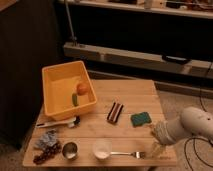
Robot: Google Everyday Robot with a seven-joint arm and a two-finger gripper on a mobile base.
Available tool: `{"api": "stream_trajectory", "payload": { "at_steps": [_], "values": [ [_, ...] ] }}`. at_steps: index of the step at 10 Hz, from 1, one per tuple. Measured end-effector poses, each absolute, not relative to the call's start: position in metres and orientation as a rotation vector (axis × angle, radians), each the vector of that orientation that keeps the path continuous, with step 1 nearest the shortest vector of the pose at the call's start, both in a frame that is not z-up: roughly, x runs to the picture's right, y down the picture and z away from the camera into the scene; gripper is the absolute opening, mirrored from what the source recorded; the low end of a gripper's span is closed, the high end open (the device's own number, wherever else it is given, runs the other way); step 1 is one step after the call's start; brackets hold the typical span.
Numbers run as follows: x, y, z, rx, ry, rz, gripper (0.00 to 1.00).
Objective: Place brush in tray
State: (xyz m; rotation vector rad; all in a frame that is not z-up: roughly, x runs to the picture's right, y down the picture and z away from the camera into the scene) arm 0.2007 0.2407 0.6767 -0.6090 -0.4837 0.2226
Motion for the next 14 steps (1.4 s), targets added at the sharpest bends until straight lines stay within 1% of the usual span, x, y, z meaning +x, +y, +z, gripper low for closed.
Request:
{"api": "stream_trajectory", "payload": {
  "at_steps": [14],
  "values": [
    [0.2007,0.2361,0.6769,-0.596,-0.493,0.222,0.8]
  ]
}}
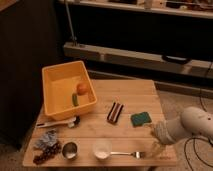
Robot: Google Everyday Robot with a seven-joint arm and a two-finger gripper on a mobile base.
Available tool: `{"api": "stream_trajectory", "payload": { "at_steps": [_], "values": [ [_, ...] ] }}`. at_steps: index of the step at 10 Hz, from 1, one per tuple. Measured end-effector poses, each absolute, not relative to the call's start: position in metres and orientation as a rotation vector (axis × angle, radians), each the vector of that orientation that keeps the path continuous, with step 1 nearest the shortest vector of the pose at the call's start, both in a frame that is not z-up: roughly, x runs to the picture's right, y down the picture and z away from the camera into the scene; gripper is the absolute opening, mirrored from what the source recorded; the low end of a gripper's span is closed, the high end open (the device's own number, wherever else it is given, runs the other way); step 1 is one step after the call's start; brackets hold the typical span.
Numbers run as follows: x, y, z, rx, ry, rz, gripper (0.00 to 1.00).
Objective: Place brush in tray
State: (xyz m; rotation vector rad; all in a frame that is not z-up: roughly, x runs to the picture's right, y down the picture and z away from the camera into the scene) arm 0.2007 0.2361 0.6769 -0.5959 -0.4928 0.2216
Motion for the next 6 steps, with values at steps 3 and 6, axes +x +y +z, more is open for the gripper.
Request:
{"api": "stream_trajectory", "payload": {
  "at_steps": [3,6],
  "values": [
    [0.169,0.197,0.683,-0.532,-0.55,0.135,0.8],
    [0.113,0.154,0.682,-0.414,-0.664,-0.083,0.8]
  ]
}}
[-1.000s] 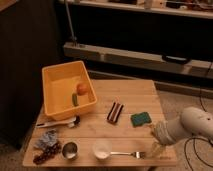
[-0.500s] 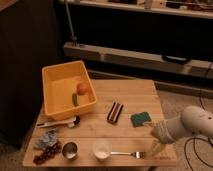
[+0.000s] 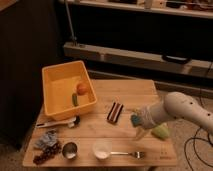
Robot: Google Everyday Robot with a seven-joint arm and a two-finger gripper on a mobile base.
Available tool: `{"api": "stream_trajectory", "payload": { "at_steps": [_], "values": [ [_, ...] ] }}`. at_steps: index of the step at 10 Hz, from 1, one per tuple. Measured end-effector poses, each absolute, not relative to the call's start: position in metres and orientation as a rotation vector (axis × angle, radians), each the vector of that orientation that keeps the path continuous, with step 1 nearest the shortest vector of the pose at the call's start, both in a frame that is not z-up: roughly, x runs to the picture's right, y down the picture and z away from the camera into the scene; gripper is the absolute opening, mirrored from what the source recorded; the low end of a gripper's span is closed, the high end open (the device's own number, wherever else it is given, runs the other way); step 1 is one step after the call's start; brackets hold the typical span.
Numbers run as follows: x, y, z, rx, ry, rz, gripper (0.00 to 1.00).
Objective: Place brush in tray
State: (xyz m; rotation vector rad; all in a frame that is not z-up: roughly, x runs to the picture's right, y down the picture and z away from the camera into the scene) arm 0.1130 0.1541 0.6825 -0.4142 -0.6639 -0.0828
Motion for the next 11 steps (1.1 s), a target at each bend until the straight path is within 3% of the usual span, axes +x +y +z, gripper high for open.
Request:
{"api": "stream_trajectory", "payload": {
  "at_steps": [3,7,11],
  "values": [
    [0.095,0.137,0.682,-0.326,-0.706,-0.206,0.8],
    [0.095,0.138,0.682,-0.327,-0.706,-0.205,0.8],
    [0.106,0.141,0.692,-0.442,-0.572,-0.021,0.8]
  ]
}}
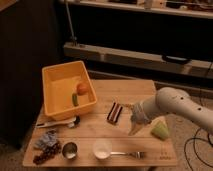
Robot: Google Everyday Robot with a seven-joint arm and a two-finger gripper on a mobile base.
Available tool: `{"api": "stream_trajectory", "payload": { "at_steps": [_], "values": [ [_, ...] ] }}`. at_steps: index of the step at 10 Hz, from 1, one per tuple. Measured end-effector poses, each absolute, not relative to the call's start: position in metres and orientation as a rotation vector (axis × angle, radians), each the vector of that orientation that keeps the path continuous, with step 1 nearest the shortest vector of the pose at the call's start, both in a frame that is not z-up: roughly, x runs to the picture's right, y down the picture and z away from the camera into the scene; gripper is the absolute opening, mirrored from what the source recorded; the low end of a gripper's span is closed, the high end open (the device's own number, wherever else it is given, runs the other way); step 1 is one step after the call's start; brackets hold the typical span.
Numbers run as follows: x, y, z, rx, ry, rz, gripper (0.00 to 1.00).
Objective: Place brush in tray
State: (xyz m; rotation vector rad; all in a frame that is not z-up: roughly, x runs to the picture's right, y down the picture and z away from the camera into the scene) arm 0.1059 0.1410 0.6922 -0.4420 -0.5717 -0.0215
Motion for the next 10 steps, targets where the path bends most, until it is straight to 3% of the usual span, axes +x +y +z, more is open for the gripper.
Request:
{"api": "stream_trajectory", "payload": {
  "at_steps": [4,10],
  "values": [
    [0.111,0.145,0.704,-0.608,-0.506,0.288,0.8],
    [0.118,0.143,0.707,-0.57,-0.45,0.508,0.8]
  ]
}}
